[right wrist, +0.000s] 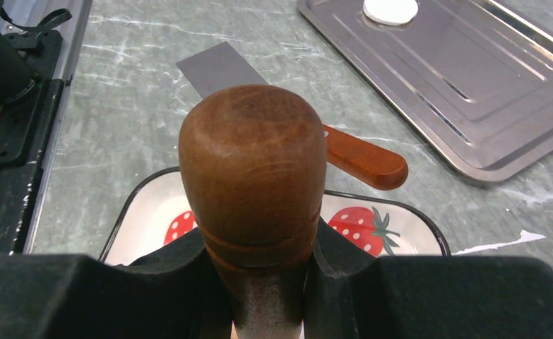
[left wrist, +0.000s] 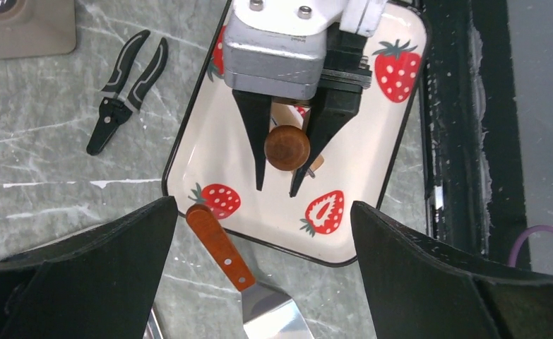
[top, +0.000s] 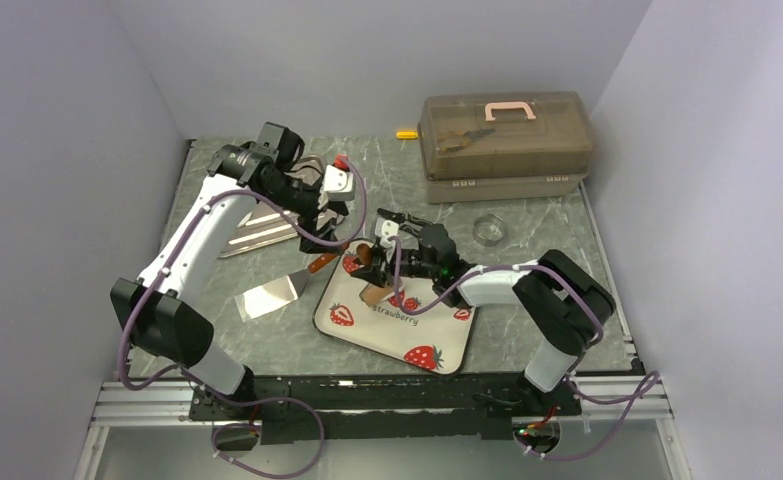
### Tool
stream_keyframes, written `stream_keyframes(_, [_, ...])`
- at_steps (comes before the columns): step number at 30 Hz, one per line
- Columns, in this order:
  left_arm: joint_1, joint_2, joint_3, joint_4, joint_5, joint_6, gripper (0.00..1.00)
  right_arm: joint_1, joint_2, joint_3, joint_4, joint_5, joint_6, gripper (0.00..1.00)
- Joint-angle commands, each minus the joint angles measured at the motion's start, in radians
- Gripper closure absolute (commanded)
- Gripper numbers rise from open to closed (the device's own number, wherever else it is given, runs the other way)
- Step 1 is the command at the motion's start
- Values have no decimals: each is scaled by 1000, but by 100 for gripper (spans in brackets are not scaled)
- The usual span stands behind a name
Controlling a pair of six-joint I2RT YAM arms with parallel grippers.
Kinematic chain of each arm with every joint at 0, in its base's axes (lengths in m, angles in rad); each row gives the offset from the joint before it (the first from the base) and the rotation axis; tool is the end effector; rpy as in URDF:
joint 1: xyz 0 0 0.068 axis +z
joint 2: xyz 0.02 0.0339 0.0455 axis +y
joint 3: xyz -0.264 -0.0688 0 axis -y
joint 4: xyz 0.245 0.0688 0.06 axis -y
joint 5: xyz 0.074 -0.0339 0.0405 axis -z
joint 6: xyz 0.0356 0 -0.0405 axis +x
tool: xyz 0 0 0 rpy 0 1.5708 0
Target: Roll out the dumpling wrappers from the dough
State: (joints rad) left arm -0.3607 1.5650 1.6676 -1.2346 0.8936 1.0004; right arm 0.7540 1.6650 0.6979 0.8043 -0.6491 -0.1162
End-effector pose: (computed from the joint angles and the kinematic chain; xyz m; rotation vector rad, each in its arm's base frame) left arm 0.2681 -0.1308 0.3751 1.6487 1.6435 -0.8905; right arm 0.2290 0.2445 0.1921 -1.1858 1.3702 1.0205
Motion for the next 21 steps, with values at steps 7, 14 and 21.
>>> stream_keyframes(7, [-42,-8,-121,113,-26,63,1,10,63,-69,290,-8,57,70])
stream_keyframes(14, [-119,38,-162,255,-22,36,1,10,78,-105,324,8,68,61])
stream_keyframes(21, [-179,61,-201,274,-30,49,1,8,54,-129,329,33,67,50])
